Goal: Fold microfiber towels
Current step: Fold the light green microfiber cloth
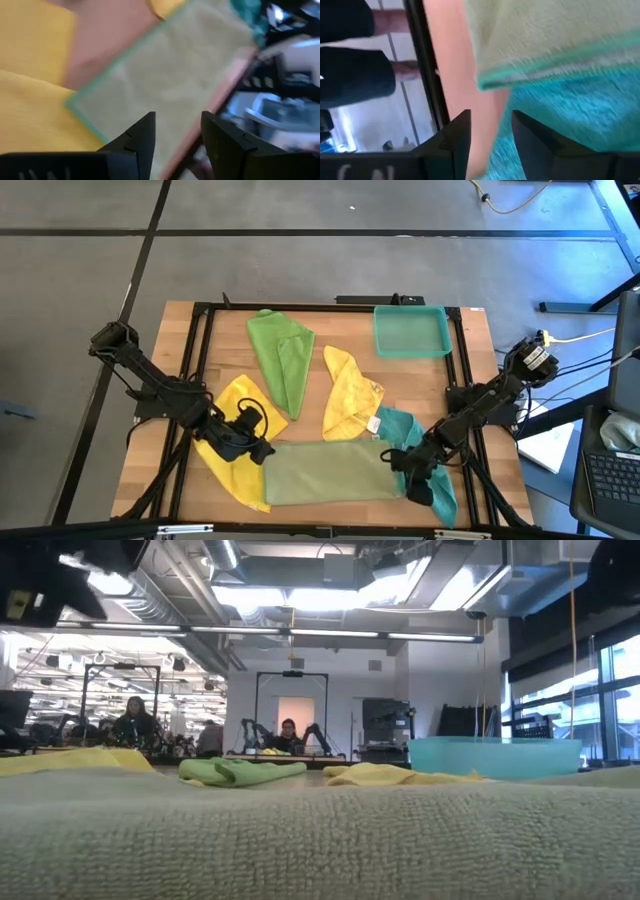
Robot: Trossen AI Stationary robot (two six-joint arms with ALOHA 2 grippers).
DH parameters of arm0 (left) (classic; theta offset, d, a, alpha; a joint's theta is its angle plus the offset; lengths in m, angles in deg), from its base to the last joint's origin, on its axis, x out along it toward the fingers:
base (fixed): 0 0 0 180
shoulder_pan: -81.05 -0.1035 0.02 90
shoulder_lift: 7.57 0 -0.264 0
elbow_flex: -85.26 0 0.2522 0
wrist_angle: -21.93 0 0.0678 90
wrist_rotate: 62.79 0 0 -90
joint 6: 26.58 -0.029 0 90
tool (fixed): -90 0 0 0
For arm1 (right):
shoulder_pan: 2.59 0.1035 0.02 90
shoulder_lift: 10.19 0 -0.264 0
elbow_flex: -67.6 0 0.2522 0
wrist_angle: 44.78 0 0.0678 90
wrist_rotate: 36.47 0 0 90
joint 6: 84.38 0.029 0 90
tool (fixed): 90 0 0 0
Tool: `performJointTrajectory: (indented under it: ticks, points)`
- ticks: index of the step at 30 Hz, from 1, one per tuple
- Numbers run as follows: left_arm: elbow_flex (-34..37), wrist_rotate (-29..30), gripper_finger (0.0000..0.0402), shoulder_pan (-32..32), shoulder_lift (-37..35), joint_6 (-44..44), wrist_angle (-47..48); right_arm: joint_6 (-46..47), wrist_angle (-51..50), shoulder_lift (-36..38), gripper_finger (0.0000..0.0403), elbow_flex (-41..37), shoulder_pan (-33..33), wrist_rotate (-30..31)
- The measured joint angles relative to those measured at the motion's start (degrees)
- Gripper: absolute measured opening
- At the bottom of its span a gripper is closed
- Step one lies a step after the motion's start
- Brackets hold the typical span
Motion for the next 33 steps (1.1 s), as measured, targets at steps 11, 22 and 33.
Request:
performJointTrajectory:
  ticks: [11, 22, 33]
  points:
    - [0.0, -3.3, 0.0149, 2.0, 1.4, -14.1, -9.3, -4.1, -3.3, 7.8, 0.0145, 0.0, -1.9, 18.2]
    - [0.0, -6.3, 0.0149, 2.1, 17.9, -23.9, -28.0, -22.6, -4.9, 3.7, 0.0145, 0.0, -10.9, 23.6]
    - [0.0, -10.2, 0.0149, 1.8, 27.3, -17.8, -31.9, -29.4, -13.4, 1.1, 0.0145, 0.0, -12.7, 16.3]
